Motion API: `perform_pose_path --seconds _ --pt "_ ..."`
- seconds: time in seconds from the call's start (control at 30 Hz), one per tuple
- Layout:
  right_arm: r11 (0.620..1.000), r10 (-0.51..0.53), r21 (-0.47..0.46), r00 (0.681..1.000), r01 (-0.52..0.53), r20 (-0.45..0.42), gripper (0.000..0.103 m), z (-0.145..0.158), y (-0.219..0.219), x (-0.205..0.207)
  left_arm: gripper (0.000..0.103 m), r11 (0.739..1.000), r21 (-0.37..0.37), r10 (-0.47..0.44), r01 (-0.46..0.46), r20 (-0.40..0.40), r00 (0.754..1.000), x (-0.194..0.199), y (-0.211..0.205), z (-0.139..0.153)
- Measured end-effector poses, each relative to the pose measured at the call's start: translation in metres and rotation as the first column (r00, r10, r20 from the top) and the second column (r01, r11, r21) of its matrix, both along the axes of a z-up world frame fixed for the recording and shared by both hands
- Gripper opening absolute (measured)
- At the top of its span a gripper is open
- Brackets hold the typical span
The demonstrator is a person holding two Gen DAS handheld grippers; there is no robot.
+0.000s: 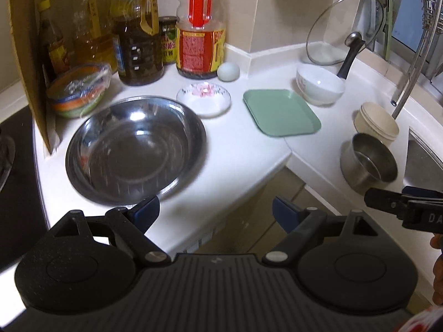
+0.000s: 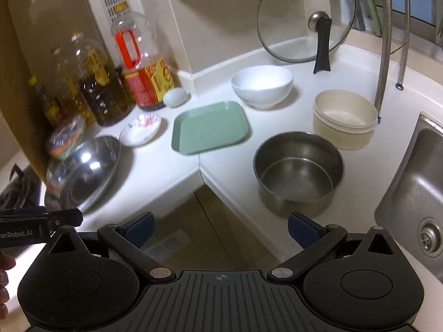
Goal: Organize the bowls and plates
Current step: 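Reach the right gripper to the green square plate and grasp its rim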
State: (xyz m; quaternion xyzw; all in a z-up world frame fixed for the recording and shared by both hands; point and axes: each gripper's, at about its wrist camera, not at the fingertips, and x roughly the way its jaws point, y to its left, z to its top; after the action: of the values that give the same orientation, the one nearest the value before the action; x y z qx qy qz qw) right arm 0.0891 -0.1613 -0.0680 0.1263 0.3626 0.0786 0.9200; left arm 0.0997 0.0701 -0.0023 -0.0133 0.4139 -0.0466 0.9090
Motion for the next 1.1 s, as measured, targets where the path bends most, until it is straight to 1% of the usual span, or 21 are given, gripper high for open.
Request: perform_pose_path --seconds 0.1,0.17,0.27,0.37,0.43,0.57,0.7,0.77,0.8,0.83,0.97,1.03,1.1 --pt "0.999 -0.015 0.030 0.999 0.014 0.036 0.102 0.002 0.001 0.005 0.084 1.000 -0.002 -0.019 0.019 0.033 0.999 0.007 0.002 0.002" --pt "0.999 -0.019 0.029 0.997 0.017 0.069 0.102 0.004 0.004 0.008 0.083 1.000 0.003 -0.018 0.018 0.046 0.999 0.014 0.002 0.002" --pt "1.000 -0.026 0.018 0.994 0.024 0.103 0.102 0.008 0.005 0.015 0.082 0.999 -0.025 -0.023 0.025 0.056 0.998 0.024 0.003 0.002" --pt "0.999 -0.031 0.043 0.991 0.026 0.129 0.102 0.010 0.001 0.023 0.082 0.999 -0.044 -0.027 0.030 0.070 0.997 0.033 0.001 0.003" --pt "0.998 -0.041 0.051 0.992 0.036 0.116 0.102 0.009 -0.002 0.032 0.080 0.999 -0.038 -0.033 0.036 0.073 0.997 0.041 -0.003 0.003" --pt "0.999 -0.015 0.050 0.994 0.010 0.110 0.102 0.007 -0.011 0.050 0.080 0.997 -0.051 -0.047 0.050 0.070 0.996 0.057 -0.012 0.000" --pt "0.997 0.021 0.069 0.996 -0.027 0.090 0.095 0.003 -0.020 0.074 0.079 0.997 -0.059 -0.037 0.041 0.064 0.997 0.075 -0.021 -0.003" --pt "0.997 0.041 0.062 0.996 -0.046 0.081 0.094 0.003 -0.024 0.088 0.076 0.997 -0.063 -0.031 0.035 0.059 0.998 0.085 -0.027 -0.005" --pt "0.997 0.049 0.056 0.996 -0.053 0.081 0.093 0.003 -0.025 0.096 0.072 0.997 -0.068 -0.031 0.035 0.059 0.998 0.089 -0.030 -0.006" --pt "0.997 0.055 0.053 0.995 -0.059 0.080 0.093 0.003 -0.028 0.101 0.071 0.997 -0.071 -0.030 0.034 0.053 0.998 0.095 -0.033 -0.008" --pt "0.993 0.086 0.075 0.995 -0.089 0.043 0.090 -0.003 -0.037 0.129 0.068 0.997 -0.079 -0.003 0.006 0.036 0.999 0.116 -0.044 -0.014" --pt "0.991 0.108 0.076 0.994 -0.110 0.028 0.083 -0.006 -0.040 0.143 0.065 0.996 -0.085 0.008 -0.006 0.029 1.000 0.124 -0.050 -0.018" --pt "0.989 0.131 0.067 0.991 -0.132 0.014 0.078 -0.009 -0.042 0.157 0.062 0.995 -0.094 0.017 -0.014 0.025 1.000 0.133 -0.056 -0.021"
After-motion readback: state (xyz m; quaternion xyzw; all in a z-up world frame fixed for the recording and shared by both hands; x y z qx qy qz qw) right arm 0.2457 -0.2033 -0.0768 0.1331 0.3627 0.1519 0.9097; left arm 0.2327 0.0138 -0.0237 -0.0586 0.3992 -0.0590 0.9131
